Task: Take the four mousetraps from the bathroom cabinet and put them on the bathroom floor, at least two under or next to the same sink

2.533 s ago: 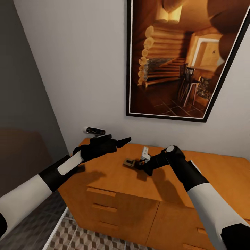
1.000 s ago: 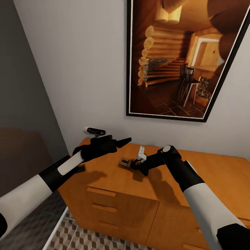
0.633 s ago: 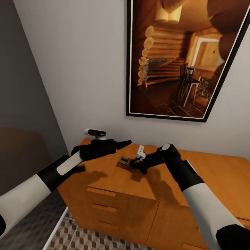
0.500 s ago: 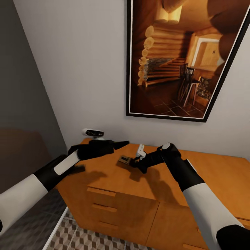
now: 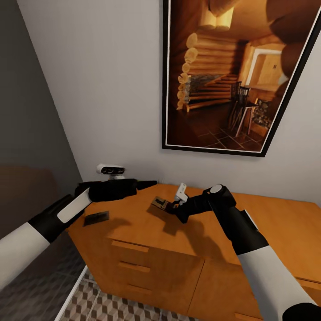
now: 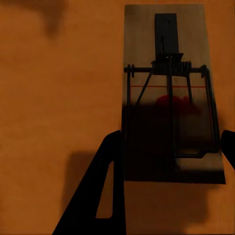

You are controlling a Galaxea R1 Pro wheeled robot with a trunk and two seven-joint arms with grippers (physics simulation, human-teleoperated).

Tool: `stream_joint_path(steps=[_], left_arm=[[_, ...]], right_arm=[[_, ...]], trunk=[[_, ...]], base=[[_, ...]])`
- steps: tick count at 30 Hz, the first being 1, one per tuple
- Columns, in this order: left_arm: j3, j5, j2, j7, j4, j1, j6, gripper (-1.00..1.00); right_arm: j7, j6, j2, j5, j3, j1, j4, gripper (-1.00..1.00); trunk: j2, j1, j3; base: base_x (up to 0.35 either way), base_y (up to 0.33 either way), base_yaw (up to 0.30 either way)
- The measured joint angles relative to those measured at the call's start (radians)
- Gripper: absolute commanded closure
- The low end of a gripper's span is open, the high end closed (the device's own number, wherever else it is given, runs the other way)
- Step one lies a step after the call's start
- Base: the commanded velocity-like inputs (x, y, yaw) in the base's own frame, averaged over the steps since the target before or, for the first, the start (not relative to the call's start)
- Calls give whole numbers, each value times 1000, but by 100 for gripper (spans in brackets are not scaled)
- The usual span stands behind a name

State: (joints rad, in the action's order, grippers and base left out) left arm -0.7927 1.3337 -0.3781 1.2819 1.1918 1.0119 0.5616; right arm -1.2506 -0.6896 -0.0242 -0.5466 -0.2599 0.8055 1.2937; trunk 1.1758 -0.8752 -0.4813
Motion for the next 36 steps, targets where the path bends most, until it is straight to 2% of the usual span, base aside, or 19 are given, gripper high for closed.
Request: stream_joint_path(steps=[3,6,10,14,16,18,20,21,22,24,27,33,36], left_arm=[[15,-2,-30,0,38,0,0,-100],[34,-2,-68,-1,74,0,7,-100],[39,-2,-84,-2,87,2,28,-100],[49,-12,-88,-6,114,14,108,-100],[68,-36,-87,-11,137,22,151,-100],[97,-81,-84,-30,159,26,194,-100],[149,-154,-82,-65,183,29,270,-100],[166,-171,-81,-71,187,29,294,-100],[197,-198,-79,-81,193,30,340,-100],[240,-229,-78,-90,199,31,390,-100],[275,-256,-83,-97,204,35,424,-100],[292,-272,-91,-100,204,41,440,-100],[299,-274,-106,-100,202,41,441,-100]], right_arm=[[23,-21,1,-1,0,-9,13,100],[74,-40,2,4,-1,-17,23,100],[99,-46,8,7,-1,-25,27,100],[108,-47,27,6,-1,-30,32,100],[110,-47,31,5,-2,-35,33,100],[111,-48,33,4,-2,-39,34,100],[111,-48,35,4,-1,-42,35,100],[111,-48,35,4,-1,-42,35,100],[111,-48,35,4,-1,-43,35,100],[111,-48,36,4,-1,-43,35,100],[111,-48,36,3,-1,-44,35,100],[116,-47,36,2,-2,-44,34,100],[133,-47,36,1,-1,-44,34,100]], trunk=[[0,0,0],[0,0,0],[0,0,0],[0,0,0],[0,0,0],[0,0,0],[0,0,0],[0,0,0],[0,0,0],[0,0,0],[0,0,0],[0,0,0],[0,0,0]], base=[[0,0,0],[0,0,0],[0,0,0],[0,0,0],[0,0,0],[0,0,0],[0,0,0],[0,0,0],[0,0,0],[0,0,0],[0,0,0],[0,0,0],[0,0,0]])
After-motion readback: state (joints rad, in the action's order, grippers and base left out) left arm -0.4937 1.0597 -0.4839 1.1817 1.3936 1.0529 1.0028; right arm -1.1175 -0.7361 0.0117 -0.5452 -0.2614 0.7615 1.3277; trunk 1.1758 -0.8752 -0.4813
